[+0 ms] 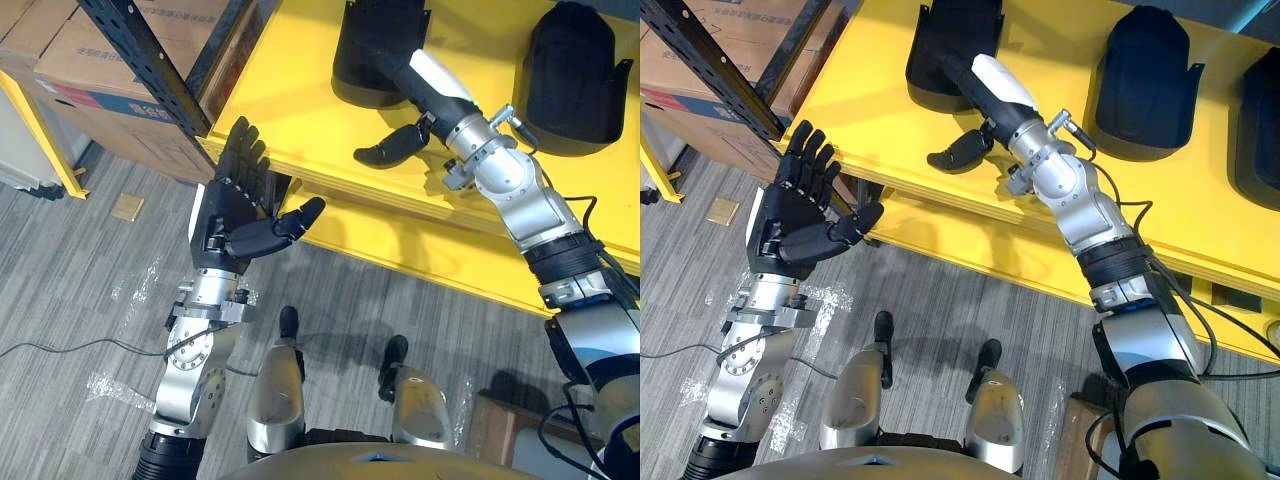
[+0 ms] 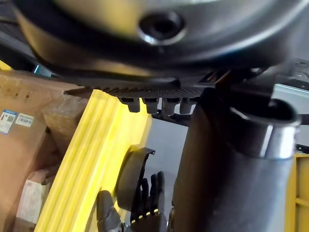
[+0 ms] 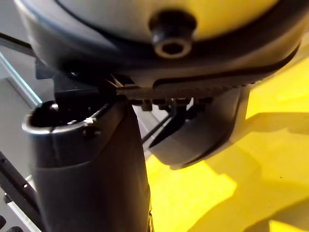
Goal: Walk over and take three plastic housings, then place them on the shelf
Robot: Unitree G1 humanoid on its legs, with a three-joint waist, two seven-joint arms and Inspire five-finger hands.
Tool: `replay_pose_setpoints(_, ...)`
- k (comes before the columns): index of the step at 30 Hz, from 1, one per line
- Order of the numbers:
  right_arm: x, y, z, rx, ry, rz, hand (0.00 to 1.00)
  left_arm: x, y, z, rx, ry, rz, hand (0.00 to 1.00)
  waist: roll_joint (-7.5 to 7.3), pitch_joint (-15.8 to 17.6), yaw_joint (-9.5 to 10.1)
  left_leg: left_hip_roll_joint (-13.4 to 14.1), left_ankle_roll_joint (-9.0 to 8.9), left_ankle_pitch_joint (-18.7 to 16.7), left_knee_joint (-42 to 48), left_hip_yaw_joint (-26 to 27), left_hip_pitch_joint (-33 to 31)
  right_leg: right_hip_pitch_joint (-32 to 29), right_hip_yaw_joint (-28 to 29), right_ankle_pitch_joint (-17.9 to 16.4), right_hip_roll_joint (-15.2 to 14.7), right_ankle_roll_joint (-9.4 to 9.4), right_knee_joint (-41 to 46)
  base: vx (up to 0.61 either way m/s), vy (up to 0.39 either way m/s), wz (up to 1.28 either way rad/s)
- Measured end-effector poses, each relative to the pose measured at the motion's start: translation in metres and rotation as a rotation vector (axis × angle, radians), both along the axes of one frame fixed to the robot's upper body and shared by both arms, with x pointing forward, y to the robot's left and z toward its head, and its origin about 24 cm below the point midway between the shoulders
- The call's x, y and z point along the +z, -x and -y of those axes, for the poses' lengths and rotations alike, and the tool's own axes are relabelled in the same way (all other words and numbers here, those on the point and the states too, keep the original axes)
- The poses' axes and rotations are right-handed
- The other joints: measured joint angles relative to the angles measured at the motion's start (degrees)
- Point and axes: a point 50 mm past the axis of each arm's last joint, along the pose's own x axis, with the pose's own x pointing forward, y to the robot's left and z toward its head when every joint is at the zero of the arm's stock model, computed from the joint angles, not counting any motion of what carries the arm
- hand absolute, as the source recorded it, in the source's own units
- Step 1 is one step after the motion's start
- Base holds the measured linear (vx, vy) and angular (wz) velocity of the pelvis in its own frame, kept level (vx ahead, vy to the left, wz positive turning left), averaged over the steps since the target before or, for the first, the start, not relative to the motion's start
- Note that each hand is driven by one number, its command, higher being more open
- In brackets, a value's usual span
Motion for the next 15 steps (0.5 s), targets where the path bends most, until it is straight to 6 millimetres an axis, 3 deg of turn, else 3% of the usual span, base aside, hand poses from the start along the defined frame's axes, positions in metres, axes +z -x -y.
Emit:
replay_pose_setpoints(4,0.000,-0.005,-0.001,-0.010,0.020,-0.015,0.00,0.000,0.000,0.003,-0.031,0.021,0.001,1.00,0.14,0.1,0.04,-0.1,-0.08,0.5,-0.8,0.2,0.0,-0.8,0.0,-0.3,-0.3,-0.22,0.8,-0.02,-0.006,-0.01)
replay_pose_setpoints(9,0.018,-0.012,0.002,-0.045,0.009,0.024,0.00,0.000,0.000,0.009,-0.058,0.028,0.004,1.00,0.97,0.6,0.14,-0.4,0.14,1.7,-2.1,0.2,-0.2,-2.0,-0.1,-0.4,-0.7,-0.34,1.8,-0.01,-0.005,0.01)
replay_pose_setpoints(15,0.015,-0.011,0.002,-0.029,0.046,0.020,0.00,0.000,0.000,0.010,-0.059,0.031,0.004,1.00,0.98,0.6,0.15,-0.6,0.22,1.8,-2.1,0.1,-0.2,-2.1,-0.1,-0.6,-0.9,-0.30,2.2,0.00,0.000,0.00)
